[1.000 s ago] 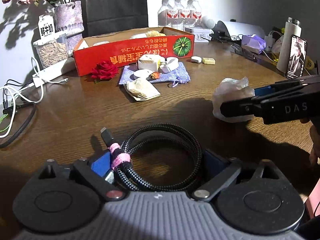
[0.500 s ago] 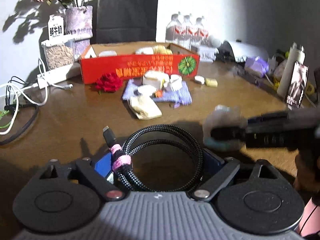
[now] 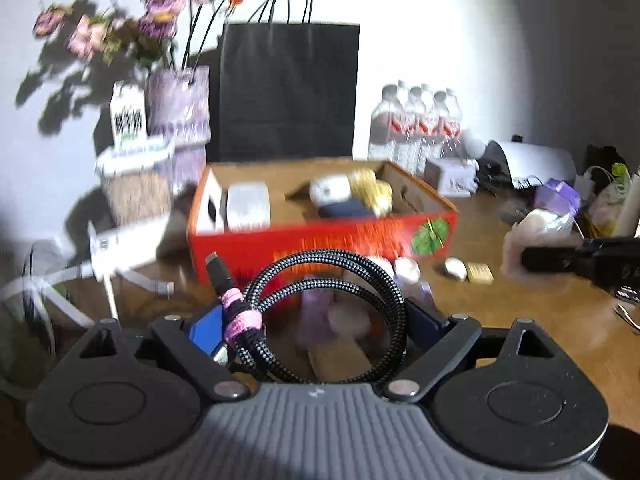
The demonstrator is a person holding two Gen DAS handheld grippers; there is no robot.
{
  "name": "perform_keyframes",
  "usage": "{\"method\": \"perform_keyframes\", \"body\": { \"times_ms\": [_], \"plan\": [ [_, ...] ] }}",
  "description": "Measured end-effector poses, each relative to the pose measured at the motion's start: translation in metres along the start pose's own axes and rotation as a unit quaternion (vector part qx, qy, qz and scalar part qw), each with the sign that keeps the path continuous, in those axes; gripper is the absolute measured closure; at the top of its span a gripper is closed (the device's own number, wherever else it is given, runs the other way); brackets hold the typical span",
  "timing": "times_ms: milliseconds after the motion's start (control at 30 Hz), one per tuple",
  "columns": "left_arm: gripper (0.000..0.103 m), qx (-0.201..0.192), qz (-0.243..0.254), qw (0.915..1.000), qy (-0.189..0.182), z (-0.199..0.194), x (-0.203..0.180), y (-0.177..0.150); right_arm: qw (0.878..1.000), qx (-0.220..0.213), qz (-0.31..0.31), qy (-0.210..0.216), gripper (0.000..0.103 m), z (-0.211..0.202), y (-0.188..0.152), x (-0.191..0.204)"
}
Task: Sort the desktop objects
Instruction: 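Carry the black cable with the left tool while the right carries the green bag to the cardboard box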
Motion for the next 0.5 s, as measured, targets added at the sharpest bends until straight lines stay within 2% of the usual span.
{"method": "perform_keyframes", "body": {
  "times_ms": [133, 267, 367, 433, 500],
  "plan": [
    [0.011, -0.017, 0.034, 0.9993, 0.007, 0.034, 0.006, 0.045, 1.000, 0.004, 0.009, 0.014, 0.068, 0.038, 0.043, -0.016],
    [0.010, -0.014, 0.064, 0.9979, 0.003, 0.089, 0.007, 0.088, 1.000, 0.021, 0.016, 0.008, 0.068, 0.100, 0.084, -0.030],
    [0.010, 0.032, 0.070, 0.9967, 0.026, 0.146, 0.011, 0.105, 0.997, 0.065, 0.025, -0.012, 0.068, 0.156, 0.099, -0.046],
    [0.010, 0.066, 0.071, 0.9951, 0.016, 0.179, 0.013, 0.108, 0.994, 0.093, 0.005, -0.052, 0.068, 0.187, 0.101, -0.050],
    [0.010, 0.095, 0.075, 0.9926, 0.006, 0.206, 0.013, 0.105, 0.990, 0.132, -0.001, -0.059, 0.067, 0.212, 0.097, -0.052]
  ]
}}
Point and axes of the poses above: each gripper's, at about its wrist camera, not at the fingertips, and z roughly the way its jaws point, x to its left, y to its top, the point moved 3 cm from there along z, roughly the way its jaws point, and after that the axes turned 1 degree about z, right-handed, at the moved point
